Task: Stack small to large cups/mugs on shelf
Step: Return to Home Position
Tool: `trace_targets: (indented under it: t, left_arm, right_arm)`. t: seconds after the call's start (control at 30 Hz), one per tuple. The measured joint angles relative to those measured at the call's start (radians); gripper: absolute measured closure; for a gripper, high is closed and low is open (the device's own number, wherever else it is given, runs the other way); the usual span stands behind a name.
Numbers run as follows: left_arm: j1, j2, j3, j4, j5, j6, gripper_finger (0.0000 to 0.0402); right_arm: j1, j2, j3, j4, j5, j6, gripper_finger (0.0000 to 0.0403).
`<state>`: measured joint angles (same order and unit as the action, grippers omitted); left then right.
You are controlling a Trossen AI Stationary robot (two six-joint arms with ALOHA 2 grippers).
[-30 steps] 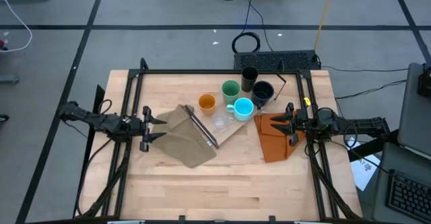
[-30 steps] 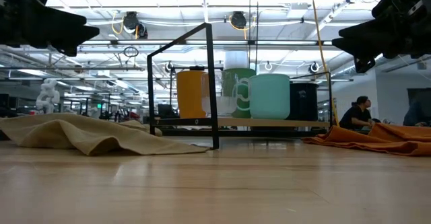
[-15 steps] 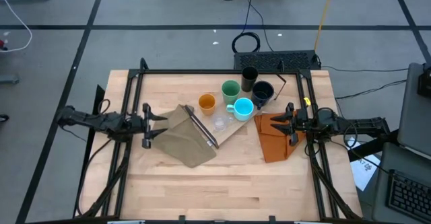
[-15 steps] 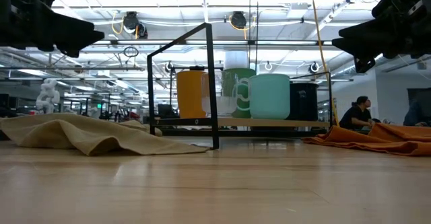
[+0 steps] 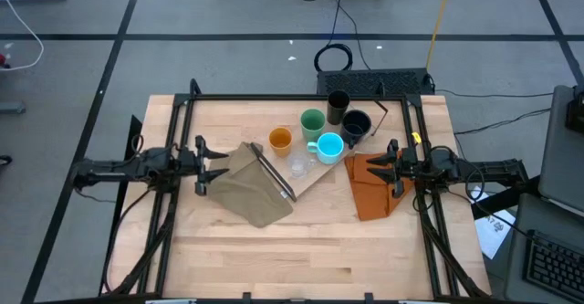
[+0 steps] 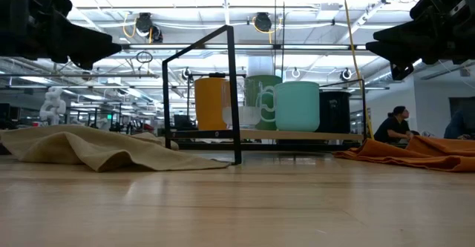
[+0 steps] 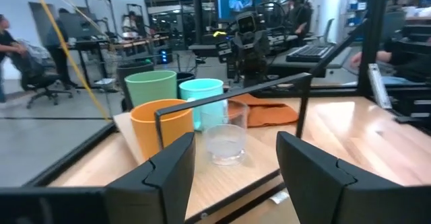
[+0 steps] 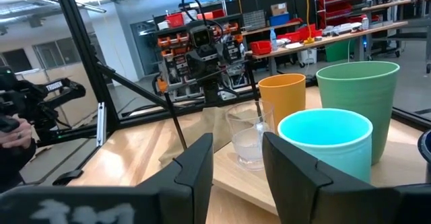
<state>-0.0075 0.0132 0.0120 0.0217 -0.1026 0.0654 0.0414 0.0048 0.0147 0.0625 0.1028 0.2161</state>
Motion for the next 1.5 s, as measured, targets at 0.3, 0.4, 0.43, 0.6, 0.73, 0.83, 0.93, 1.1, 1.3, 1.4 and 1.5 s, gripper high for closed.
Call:
trace_targets:
  t: [0.3, 0.4, 0.43, 0.6, 0.73, 0.83, 0.93, 1.1, 1.3, 1.4, 1.5]
  left_arm:
    - [0.079, 0.000, 0.000, -0.017, 0.106, -0.035, 0.0193]
    - [0.079, 0.000, -0.001, -0.017, 0.122, -0.041, 0.0193]
    - [0.079, 0.000, -0.001, -0.017, 0.124, -0.042, 0.0192]
    - [0.079, 0.000, -0.001, -0.016, 0.108, -0.069, 0.0192]
    - [0.079, 0.000, -0.001, -0.017, 0.102, -0.101, 0.0192]
    - [0.079, 0.004, -0.001, -0.017, 0.102, -0.102, 0.0192]
    - [0.079, 0.019, -0.001, -0.016, 0.100, -0.106, 0.0192]
    - [0.079, 0.052, -0.001, -0.017, 0.093, -0.104, 0.0199]
    - [0.079, 0.055, -0.001, -0.008, 0.088, -0.091, 0.0314]
    - [0.079, 0.055, -0.001, -0.008, 0.103, -0.067, 0.0385]
    - [0.078, 0.055, -0.002, -0.002, 0.105, -0.067, 0.0392]
  right_arm:
    - [0.000, 0.000, 0.000, 0.001, 0.000, -0.003, 0.0282]
    - [0.000, 0.000, 0.000, 0.001, 0.000, -0.015, 0.0282]
    - [0.000, 0.000, 0.000, 0.000, 0.000, -0.017, 0.0282]
    - [0.000, 0.000, -0.001, 0.001, 0.000, -0.026, 0.0282]
    - [0.000, 0.000, -0.001, 0.000, -0.001, -0.019, 0.0282]
    - [0.000, 0.000, -0.001, 0.001, -0.002, -0.020, 0.0282]
    - [0.000, 0.000, -0.001, 0.000, -0.002, -0.022, 0.0282]
    - [0.000, 0.000, -0.001, -0.004, 0.001, -0.037, 0.0287]
    - [0.000, 0.000, 0.000, 0.001, 0.025, -0.104, 0.0381]
    - [0.000, 0.000, 0.000, 0.000, 0.026, -0.119, 0.0394]
    - [0.000, 0.000, 0.000, 0.001, 0.029, -0.122, 0.0401]
